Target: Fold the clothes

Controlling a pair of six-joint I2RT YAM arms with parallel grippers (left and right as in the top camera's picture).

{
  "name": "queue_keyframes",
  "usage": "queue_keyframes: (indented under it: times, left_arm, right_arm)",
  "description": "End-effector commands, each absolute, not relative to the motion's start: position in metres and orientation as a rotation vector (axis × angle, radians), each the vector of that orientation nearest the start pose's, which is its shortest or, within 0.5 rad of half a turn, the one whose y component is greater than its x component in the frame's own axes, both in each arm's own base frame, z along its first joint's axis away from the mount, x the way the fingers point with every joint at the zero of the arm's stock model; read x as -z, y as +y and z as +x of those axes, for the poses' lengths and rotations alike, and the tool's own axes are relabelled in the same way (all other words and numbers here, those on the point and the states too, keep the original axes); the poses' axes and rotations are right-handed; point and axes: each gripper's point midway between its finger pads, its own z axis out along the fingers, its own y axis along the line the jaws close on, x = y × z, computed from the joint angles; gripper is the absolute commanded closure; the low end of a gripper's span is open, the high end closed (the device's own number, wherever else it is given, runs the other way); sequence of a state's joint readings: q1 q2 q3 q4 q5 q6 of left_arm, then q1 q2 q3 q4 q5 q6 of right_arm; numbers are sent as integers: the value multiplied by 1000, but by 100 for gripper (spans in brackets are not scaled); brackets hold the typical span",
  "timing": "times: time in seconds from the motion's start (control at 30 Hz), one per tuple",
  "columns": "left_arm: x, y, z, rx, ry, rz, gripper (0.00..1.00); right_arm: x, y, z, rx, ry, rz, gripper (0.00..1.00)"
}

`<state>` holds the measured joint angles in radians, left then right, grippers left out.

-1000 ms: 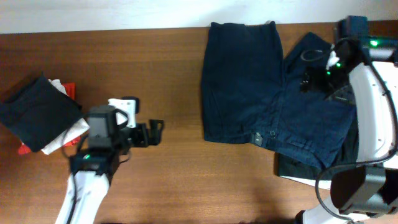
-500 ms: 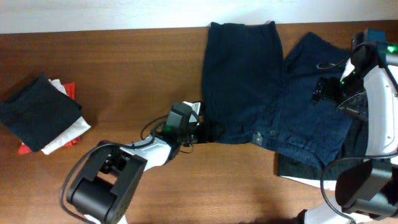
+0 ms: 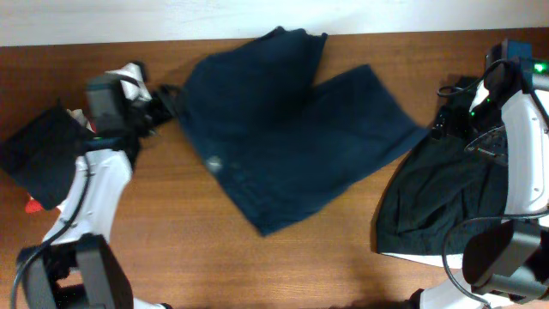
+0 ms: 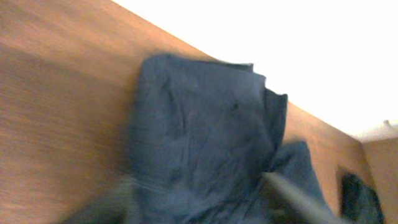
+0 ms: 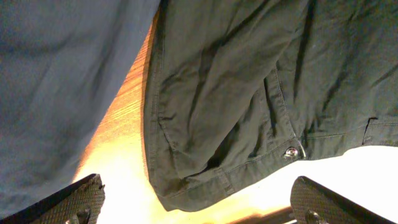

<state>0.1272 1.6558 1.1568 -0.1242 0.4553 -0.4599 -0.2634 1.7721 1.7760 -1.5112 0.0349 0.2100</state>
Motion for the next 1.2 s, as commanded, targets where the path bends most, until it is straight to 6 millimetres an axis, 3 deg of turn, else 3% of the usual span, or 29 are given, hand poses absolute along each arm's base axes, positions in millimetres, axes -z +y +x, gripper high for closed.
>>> queue_keyframes:
  times: [0.0, 0.03, 0.17, 0.23, 0.33, 0.4, 0.47, 0.57, 0.6, 0.63, 0.7, 0.77, 0.83, 0.9, 0.93, 0.97, 1.0, 1.07, 1.17]
  left_arm:
    - [-146, -9, 447, 644, 2348, -459, 1]
    - [-118, -24, 410, 665, 2538, -530, 1]
    - [-66, -80, 301, 681, 3043, -578, 1]
    - [-53, -97, 280, 674, 3118, -514, 1]
    - [-28, -123, 246, 655, 3201, -629, 1]
    - [-11, -148, 222, 736, 3237, -665, 1]
    - [-5, -167, 217, 850, 3213, -605, 7]
    - [-2, -176, 216, 852, 3204, -531, 50]
    - [-2, -175, 216, 846, 3206, -529, 90]
    - [0, -173, 215, 821, 3211, -536, 99]
    - [6, -155, 211, 674, 3240, -588, 100]
    - [8, -99, 213, 407, 3262, -638, 100]
    - [-9, -22, 235, 187, 3194, -819, 100]
    - [-25, 14, 255, 204, 3093, -975, 100]
    - [-33, 31, 265, 242, 3025, -1064, 100]
    - [-38, 38, 271, 317, 2988, -1095, 94]
    - [-40, 39, 272, 374, 2975, -1102, 83]
    - [-40, 39, 271, 383, 2984, -1079, 82]
    - [-40, 33, 272, 383, 2999, -1048, 82]
  right_arm:
    - [-187, -94, 319, 55, 2990, 740, 1]
    - [-187, -94, 320, 55, 2987, 739, 1]
    - [-187, -94, 321, 55, 2983, 738, 1]
    - [-187, -94, 320, 55, 2984, 738, 1]
    - [-187, -94, 320, 55, 2984, 738, 1]
    - [-187, -94, 320, 55, 2984, 738, 1]
    - [-187, -94, 320, 55, 2984, 738, 1]
    - [-187, -94, 320, 55, 2984, 739, 1]
    - [-187, -94, 320, 55, 2984, 739, 1]
    - [-187, -94, 320, 55, 2984, 739, 1]
    - [-187, -94, 320, 55, 2985, 739, 1]
    - [-187, -94, 320, 55, 2984, 739, 1]
    - [-187, -93, 321, 47, 2987, 738, 3]
    - [-184, -90, 322, 16, 2991, 737, 19]
    - [-180, -89, 323, 4, 2992, 736, 42]
    - [-171, -85, 324, -32, 3003, 722, 65]
    - [-164, -80, 325, -77, 3014, 689, 73]
    - [-137, -63, 326, -231, 3039, 616, 93]
    - [-82, -46, 337, -392, 2978, 542, 96]
